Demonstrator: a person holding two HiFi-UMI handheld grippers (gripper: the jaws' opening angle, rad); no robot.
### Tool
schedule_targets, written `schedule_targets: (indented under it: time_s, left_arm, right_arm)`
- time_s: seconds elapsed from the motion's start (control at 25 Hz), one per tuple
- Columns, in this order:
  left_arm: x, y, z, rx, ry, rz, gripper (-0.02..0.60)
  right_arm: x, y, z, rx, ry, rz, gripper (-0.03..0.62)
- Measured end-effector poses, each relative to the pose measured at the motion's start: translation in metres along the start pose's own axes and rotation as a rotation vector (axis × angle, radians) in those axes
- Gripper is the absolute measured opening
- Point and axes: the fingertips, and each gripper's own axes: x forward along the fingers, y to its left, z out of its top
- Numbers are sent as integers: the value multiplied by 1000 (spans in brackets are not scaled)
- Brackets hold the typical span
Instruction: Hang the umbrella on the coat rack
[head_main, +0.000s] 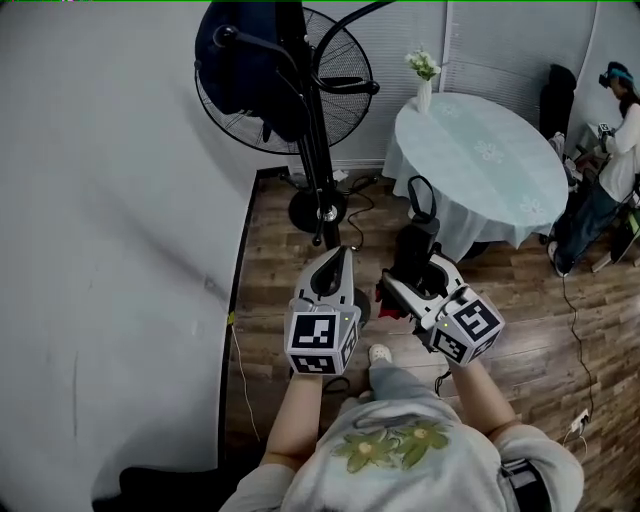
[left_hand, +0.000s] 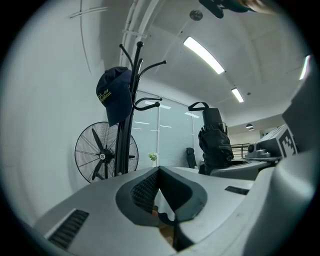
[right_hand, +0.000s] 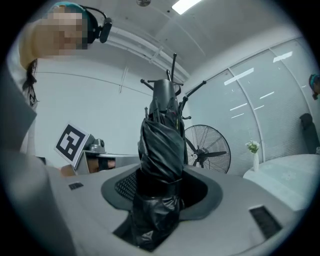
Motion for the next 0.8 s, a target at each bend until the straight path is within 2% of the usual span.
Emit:
schedule_targets:
  time_s: [0.44, 0.8]
  left_arm:
    - [45, 24, 3, 9, 10, 8, 5]
    - [82, 40, 3, -2, 19, 12, 5]
  right_arm:
    - [42, -30, 33, -80, -42, 40, 213]
    - [77, -50, 56, -139, -72, 105, 213]
